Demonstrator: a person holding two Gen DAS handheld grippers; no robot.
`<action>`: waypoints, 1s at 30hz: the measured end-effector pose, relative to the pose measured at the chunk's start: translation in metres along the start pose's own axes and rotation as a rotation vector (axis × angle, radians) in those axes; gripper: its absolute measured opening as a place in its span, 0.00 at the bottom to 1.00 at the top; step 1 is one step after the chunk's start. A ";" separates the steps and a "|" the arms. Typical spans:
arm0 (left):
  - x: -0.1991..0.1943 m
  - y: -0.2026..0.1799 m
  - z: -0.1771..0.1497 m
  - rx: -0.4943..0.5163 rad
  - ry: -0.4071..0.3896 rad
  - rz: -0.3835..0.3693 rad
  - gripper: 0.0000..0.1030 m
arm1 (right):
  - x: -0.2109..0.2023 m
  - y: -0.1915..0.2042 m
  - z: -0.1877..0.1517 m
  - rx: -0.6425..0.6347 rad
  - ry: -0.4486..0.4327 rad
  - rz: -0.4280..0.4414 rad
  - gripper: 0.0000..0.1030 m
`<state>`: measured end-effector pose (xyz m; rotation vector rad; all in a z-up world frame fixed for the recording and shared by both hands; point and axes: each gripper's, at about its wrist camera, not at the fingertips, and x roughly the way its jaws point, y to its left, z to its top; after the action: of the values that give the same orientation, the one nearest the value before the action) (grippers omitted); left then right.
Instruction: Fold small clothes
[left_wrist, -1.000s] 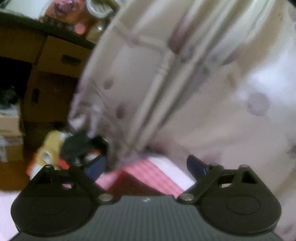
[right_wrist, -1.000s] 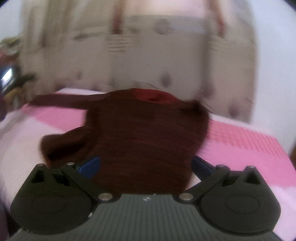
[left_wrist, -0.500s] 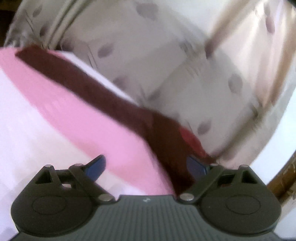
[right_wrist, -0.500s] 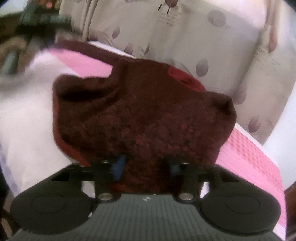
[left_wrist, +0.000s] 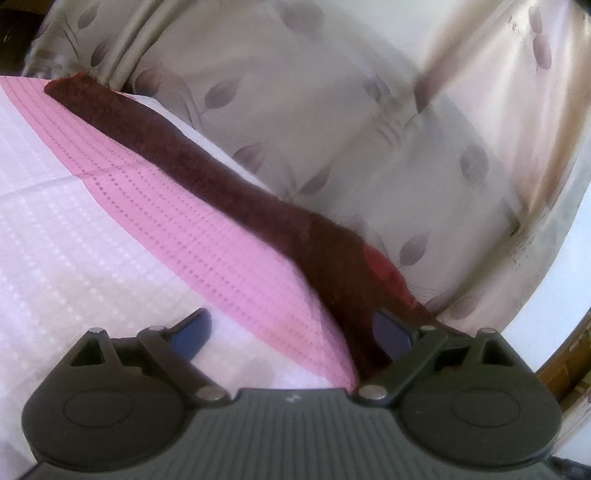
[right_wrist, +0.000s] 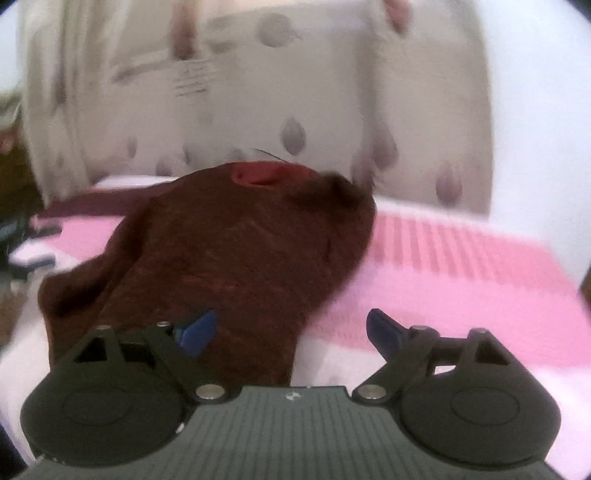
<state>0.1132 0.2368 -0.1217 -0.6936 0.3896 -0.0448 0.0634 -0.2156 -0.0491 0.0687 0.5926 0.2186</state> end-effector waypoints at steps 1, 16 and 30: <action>0.000 -0.001 0.000 0.004 0.004 0.001 0.92 | 0.001 -0.009 -0.005 0.055 0.000 -0.010 0.82; 0.004 -0.006 0.000 0.027 0.019 0.039 0.92 | -0.039 0.029 -0.090 -0.141 0.107 0.088 0.37; 0.002 -0.005 0.000 0.025 0.013 0.054 0.92 | -0.050 0.023 -0.065 -0.182 -0.036 -0.104 0.14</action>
<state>0.1156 0.2325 -0.1191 -0.6576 0.4196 -0.0028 -0.0177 -0.2047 -0.0726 -0.1340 0.5371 0.1696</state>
